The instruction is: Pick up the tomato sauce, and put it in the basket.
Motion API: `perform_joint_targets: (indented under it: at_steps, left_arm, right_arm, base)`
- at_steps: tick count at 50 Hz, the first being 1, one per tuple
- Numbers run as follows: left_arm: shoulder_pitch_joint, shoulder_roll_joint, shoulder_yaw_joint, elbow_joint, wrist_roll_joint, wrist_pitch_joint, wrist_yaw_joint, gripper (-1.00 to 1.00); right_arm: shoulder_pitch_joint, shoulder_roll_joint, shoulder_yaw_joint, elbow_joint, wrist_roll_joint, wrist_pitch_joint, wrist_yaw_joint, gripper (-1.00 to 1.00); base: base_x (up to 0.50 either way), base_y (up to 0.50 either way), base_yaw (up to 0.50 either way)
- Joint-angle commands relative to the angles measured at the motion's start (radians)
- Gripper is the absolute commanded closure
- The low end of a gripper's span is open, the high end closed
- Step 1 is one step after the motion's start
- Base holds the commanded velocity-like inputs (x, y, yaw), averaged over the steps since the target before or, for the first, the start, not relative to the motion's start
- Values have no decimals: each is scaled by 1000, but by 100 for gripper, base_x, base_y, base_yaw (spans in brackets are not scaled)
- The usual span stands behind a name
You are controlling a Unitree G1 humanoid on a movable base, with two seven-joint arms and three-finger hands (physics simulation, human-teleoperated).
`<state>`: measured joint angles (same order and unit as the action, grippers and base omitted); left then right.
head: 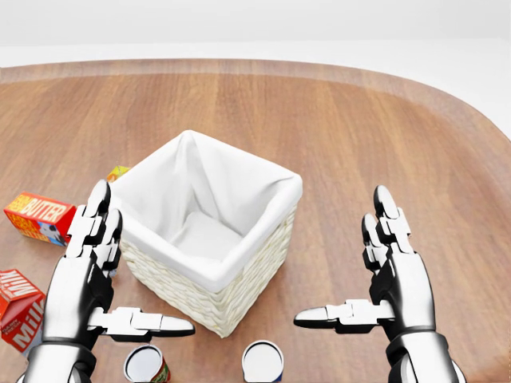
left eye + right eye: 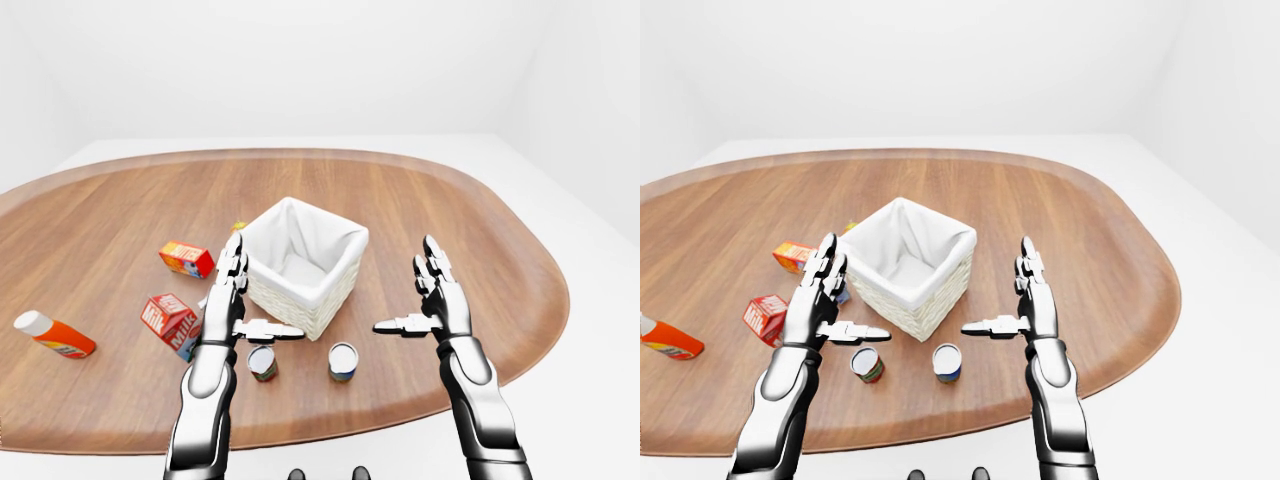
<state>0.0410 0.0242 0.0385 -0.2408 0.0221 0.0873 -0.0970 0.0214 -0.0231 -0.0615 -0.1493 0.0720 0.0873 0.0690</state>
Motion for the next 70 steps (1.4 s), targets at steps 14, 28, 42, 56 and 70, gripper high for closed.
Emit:
perform_joint_targets:
  at_steps: [14, 28, 42, 56, 70]
  left_arm:
    - [-1, 1, 0, 0, 6, 0, 0, -100]
    - [47, 4, -12, -43, 97, 0, 0, -100]
    - [69, 7, -2, -58, 151, 0, -7, -100]
    - [118, 12, 27, -104, 217, 0, -21, -100]
    - [175, 3, 31, -154, 282, -23, -44, -100]
  right_arm:
    - [-11, 1, 10, 50, -54, -31, -38, -100]
    - [-8, 1, 7, 24, -54, -9, -41, -100]
    - [-9, 1, 8, 29, -56, -14, -42, -100]
    - [-10, 1, 7, 29, -56, -12, -43, -100]
    - [-9, 1, 7, 26, -56, -10, -44, -100]
  base:
    - [18, 0, 0]
    - [0, 0, 0]
    - [0, 0, 0]
    - [0, 0, 0]
    - [0, 0, 0]
